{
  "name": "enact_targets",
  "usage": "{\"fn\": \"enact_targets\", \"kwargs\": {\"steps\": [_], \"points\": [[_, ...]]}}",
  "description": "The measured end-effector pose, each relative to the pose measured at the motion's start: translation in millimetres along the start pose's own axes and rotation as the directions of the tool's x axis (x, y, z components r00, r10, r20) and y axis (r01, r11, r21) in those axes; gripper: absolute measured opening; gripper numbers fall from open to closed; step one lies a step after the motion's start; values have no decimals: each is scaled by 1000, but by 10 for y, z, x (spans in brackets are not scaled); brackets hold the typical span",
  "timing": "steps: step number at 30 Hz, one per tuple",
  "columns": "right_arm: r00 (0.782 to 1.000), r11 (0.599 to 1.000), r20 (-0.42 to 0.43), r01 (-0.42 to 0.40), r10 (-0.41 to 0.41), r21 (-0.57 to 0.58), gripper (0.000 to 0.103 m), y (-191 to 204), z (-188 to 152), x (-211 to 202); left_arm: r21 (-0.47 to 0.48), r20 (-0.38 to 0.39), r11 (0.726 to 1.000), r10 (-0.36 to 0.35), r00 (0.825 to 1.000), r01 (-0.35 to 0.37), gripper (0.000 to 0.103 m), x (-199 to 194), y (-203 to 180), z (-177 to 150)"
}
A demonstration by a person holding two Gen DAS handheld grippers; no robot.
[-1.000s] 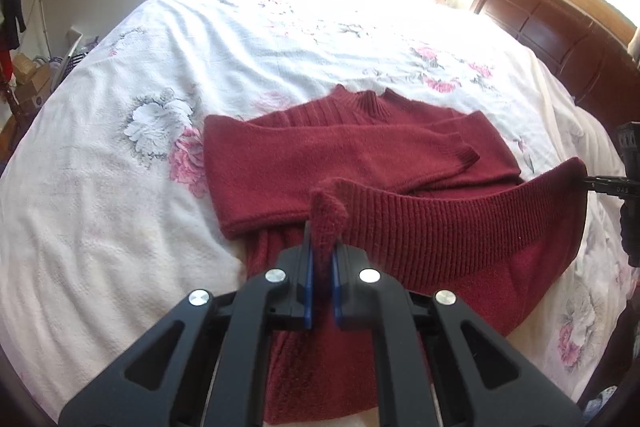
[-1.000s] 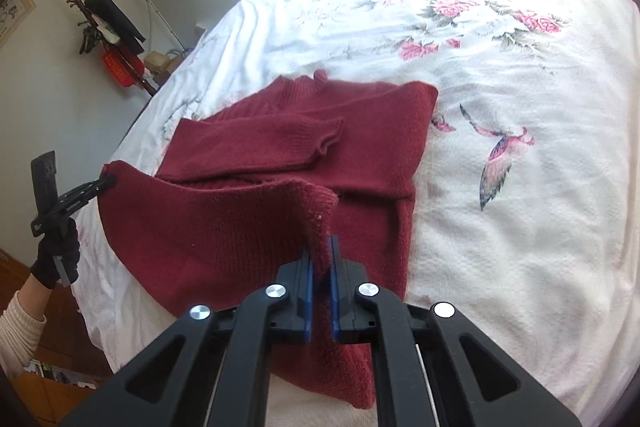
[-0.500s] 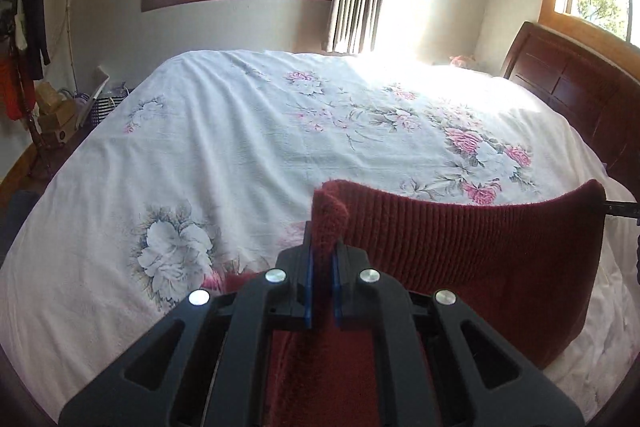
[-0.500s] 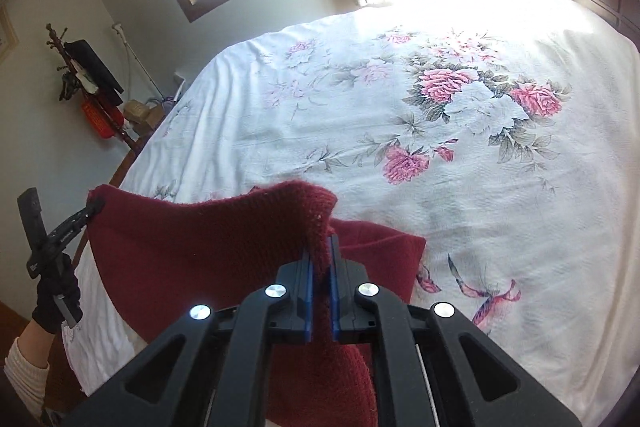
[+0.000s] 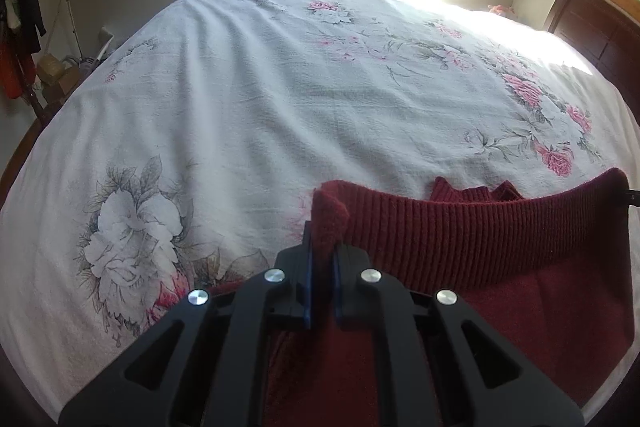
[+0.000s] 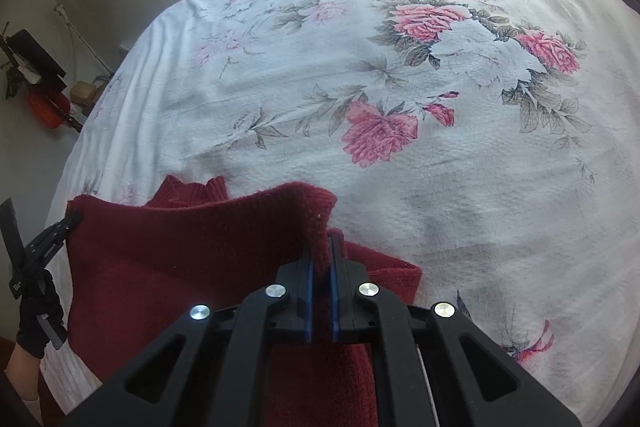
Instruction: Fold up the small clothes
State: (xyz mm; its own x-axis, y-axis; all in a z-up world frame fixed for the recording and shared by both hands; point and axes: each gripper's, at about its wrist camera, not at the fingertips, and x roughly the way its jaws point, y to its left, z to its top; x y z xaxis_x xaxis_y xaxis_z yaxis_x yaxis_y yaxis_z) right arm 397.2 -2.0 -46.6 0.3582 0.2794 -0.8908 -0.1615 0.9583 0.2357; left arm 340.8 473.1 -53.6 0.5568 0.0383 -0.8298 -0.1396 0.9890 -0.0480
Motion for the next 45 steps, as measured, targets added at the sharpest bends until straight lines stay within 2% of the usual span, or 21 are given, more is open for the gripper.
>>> {"fn": "enact_targets", "kwargs": {"steps": [2, 4, 6, 8, 12, 15, 16, 18, 20, 22, 25, 26, 27, 28, 29, 32, 34, 38, 45], "points": [[1000, 1000, -24, 19, -18, 15, 7, -57, -20, 144, -12, -38, 999, 30, 999, -31, 18, 125, 63, -37], [997, 998, -56, 49, -48, 26, 15, -114, -49, 281, -44, -73, 997, 58, 996, -61, 22, 225, 168, -67], [994, 996, -70, 86, -83, 31, 17, -166, -85, 346, -86, -84, 991, 92, 992, -100, 22, 245, 300, -92], [995, 996, -64, 77, -74, 47, 18, -220, -125, 311, -131, -73, 986, 93, 993, -102, 21, 170, 425, -126], [999, 998, -34, 42, -41, 44, 28, -257, -287, -32, -99, -15, 994, 38, 999, -39, 22, -246, 368, -277], [998, 999, -54, -25, 27, 45, 38, -294, -586, -347, -64, -14, 997, -51, 999, 50, 31, -638, 211, -546], [998, 999, -60, -35, 37, 33, 40, -298, -713, -444, -46, -21, 997, -71, 997, 70, 37, -755, 145, -662], [995, 999, -87, -51, 52, 7, 44, -304, -999, -594, -17, -41, 993, -117, 992, 116, 41, -939, 20, -888], [989, 997, -121, -79, 80, 16, 45, -340, -1277, -664, -2, -62, 990, -141, 988, 141, 47, -1063, -84, -1075], [982, 993, -151, -107, 113, 45, 46, -402, -1519, -658, -31, -80, 983, -180, 980, 178, 48, -1114, -130, -1226], [972, 990, -197, -112, 126, 82, 47, -474, -1760, -532, -56, -106, 983, -183, 977, 178, 49, -1038, -182, -1418], [964, 986, -219, -130, 149, 101, 47, -485, -1810, -471, -63, -118, 982, -183, 976, 177, 49, -1004, -194, -1461], [960, 984, -229, -139, 162, 115, 37, -489, -1843, -435, -61, -129, 982, -185, 974, 178, 49, -974, -206, -1493], [958, 982, -229, -148, 173, 121, 15, -481, -1858, -437, -54, -141, 984, -173, 975, 167, 49, -948, -217, -1517], [957, 980, -222, -161, 184, 122, 12, -465, -1847, -471, -53, -152, 986, -167, 974, 161, 49, -924, -222, -1534], [965, 976, -163, -189, 205, 107, 10, -430, -1783, -696, -54, -173, 987, -161, 972, 154, 49, -870, -197, -1571], [968, 978, -159, -178, 193, 104, 9, -439, -1779, -760, -57, -186, 987, -158, 970, 150, 49, -831, -173, -1590], [965, 985, -210, -134, 155, 110, 9, -515, -1870, -599, -66, -196, 986, -162, 967, 151, 49, -767, -148, -1631], [962, 975, -210, -141, 177, 174, 11, -646, -2030, -354, -60, -193, 986, -163, 968, 154, 49, -703, -138, -1673]]}}
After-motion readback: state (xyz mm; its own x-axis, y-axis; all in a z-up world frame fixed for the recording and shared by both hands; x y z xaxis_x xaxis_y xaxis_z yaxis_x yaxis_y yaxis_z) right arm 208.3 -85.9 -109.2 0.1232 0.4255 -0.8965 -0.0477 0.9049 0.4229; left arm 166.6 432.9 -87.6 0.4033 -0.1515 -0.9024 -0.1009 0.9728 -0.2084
